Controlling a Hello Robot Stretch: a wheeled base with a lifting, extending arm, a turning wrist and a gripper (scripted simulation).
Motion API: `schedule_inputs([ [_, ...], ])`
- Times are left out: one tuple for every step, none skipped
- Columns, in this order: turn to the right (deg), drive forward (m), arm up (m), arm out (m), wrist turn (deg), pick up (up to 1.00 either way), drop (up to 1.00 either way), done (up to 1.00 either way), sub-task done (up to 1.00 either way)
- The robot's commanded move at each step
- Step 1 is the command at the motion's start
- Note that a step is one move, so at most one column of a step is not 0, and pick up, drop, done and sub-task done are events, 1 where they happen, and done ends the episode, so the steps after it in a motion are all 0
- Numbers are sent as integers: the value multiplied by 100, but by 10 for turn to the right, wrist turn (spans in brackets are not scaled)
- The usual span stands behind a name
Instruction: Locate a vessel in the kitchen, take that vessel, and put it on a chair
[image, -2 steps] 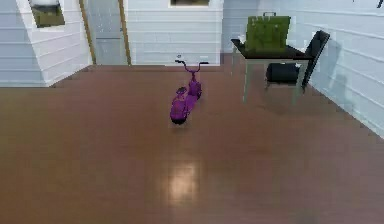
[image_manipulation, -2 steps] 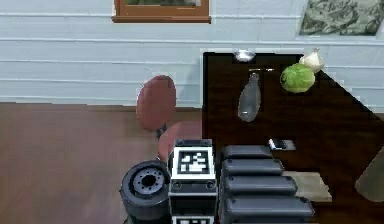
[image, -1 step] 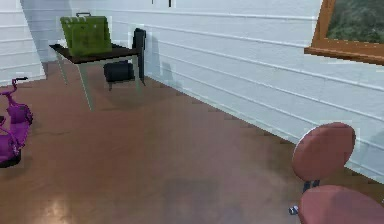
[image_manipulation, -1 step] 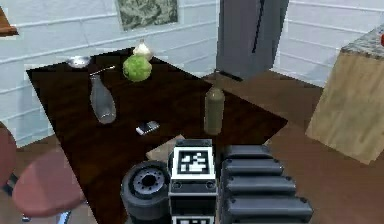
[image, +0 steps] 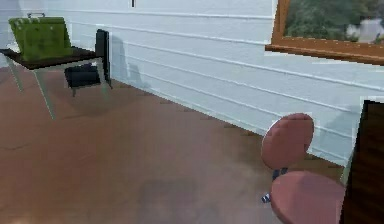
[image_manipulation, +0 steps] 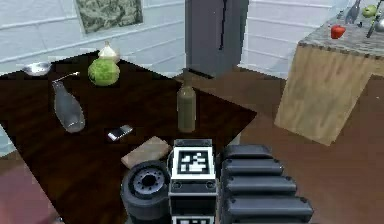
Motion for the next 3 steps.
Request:
schedule_inputs([
  [0, 100, 0, 0, 0, 0, 0, 0, 0],
  [60, 0, 0, 0, 0, 0, 0, 0, 0],
  [0, 15, 0, 0, 0, 0, 0, 0, 0],
])
